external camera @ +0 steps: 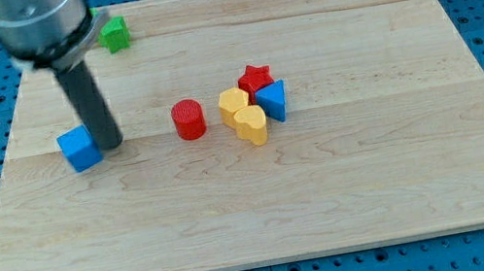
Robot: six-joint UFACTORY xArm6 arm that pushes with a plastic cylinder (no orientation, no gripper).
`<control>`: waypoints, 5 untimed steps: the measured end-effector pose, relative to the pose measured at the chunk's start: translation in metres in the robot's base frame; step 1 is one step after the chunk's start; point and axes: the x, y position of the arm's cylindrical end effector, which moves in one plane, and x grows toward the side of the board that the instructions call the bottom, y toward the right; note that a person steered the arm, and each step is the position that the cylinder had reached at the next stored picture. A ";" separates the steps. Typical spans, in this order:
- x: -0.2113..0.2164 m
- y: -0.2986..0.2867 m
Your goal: Slide the blue cube to the bottom left corner of the board
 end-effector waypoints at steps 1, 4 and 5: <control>-0.008 -0.022; 0.010 -0.086; 0.009 -0.090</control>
